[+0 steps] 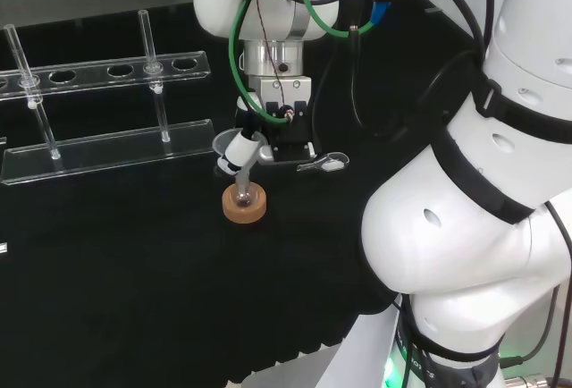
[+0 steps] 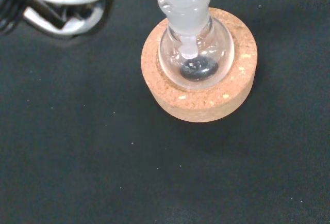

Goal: Place the funnel on the round-bottom flask.

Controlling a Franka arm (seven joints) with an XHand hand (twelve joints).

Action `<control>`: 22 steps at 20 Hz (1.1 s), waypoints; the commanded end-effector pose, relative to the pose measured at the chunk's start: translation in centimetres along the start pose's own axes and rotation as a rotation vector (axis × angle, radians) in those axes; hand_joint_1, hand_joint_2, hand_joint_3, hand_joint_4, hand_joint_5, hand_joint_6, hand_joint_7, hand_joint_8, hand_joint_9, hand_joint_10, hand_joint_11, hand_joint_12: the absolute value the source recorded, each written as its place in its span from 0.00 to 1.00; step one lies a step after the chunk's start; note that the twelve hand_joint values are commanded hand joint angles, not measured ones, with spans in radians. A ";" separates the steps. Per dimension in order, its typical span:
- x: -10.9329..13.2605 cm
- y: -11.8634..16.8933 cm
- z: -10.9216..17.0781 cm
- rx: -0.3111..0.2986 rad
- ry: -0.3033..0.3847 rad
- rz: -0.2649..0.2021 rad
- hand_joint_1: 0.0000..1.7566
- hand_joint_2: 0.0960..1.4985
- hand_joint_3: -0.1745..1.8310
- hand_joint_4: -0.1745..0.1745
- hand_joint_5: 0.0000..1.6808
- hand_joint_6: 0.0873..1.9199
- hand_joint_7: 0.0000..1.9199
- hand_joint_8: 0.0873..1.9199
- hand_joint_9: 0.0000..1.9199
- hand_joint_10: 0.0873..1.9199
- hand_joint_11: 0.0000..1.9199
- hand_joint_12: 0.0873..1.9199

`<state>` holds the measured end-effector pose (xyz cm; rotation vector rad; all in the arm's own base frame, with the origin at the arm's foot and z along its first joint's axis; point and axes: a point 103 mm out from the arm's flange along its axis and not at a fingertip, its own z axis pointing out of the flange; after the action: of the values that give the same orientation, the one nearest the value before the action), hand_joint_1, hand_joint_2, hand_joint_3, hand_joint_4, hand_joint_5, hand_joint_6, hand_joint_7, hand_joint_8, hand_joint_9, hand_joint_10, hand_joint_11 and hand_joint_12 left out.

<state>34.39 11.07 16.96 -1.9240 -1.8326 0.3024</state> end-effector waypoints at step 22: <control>0.8 -0.6 -0.7 0.003 -0.044 -0.064 0.42 0.23 0.47 0.39 0.24 0.00 0.19 0.28 0.20 0.30 0.10 0.75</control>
<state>34.20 11.90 17.60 -1.8712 -1.9091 0.3379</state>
